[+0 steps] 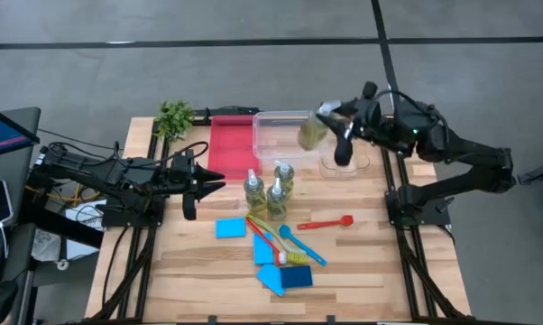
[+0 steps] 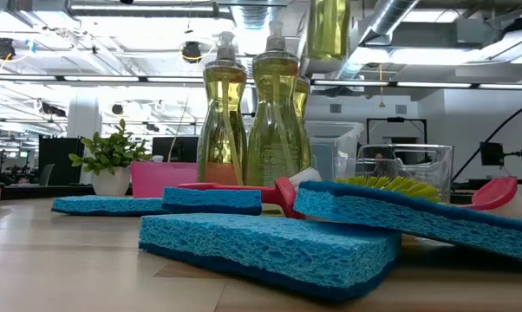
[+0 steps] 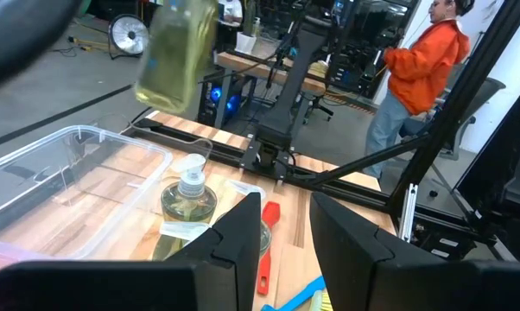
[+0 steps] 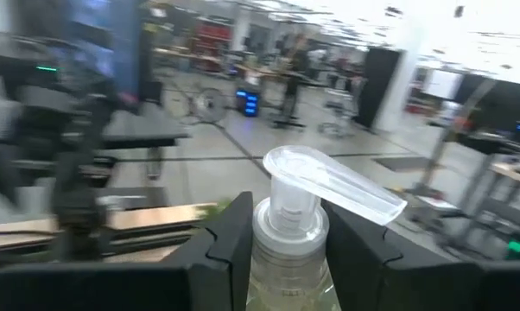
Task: Pick & Place Kitchen Sink Supplies
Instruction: Put the green dishwashing liquid into the white bin
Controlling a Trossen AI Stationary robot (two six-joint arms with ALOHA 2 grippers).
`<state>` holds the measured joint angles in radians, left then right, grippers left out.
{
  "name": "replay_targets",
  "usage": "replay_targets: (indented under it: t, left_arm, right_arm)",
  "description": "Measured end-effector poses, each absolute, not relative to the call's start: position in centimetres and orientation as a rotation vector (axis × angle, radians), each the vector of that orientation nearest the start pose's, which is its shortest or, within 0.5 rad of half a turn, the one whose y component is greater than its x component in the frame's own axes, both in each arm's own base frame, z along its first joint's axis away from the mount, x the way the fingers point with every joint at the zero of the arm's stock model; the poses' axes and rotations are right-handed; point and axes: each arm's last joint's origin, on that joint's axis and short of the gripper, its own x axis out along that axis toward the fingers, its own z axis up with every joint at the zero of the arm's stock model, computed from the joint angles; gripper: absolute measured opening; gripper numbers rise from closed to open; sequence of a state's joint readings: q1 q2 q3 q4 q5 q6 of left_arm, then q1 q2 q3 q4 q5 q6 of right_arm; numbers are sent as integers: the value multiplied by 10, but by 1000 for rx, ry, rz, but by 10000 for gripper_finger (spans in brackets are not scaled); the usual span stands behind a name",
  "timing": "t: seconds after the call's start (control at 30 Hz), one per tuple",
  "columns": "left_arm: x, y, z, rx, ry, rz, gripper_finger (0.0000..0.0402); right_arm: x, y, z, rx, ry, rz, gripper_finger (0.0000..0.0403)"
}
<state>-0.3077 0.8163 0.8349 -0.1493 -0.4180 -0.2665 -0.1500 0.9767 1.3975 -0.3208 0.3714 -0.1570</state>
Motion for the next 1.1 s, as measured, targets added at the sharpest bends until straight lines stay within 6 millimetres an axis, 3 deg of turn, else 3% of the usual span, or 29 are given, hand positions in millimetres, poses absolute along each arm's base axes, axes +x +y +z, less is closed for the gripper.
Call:
replay_targets:
  t: [0.3, 0.63, 1.1]
  left_arm:
    - [175, -43, 346, -215, 119, 127, 104]
    - [177, -44, 345, -215, 127, 129, 104]
    - [179, -45, 343, -211, 135, 130, 104]
  right_arm:
    - [182, -79, 474, -79, 5, -725, 119]
    - [223, -129, 444, 24, 82, -845, 116]
    - [291, -162, 398, 74, 127, -693, 112]
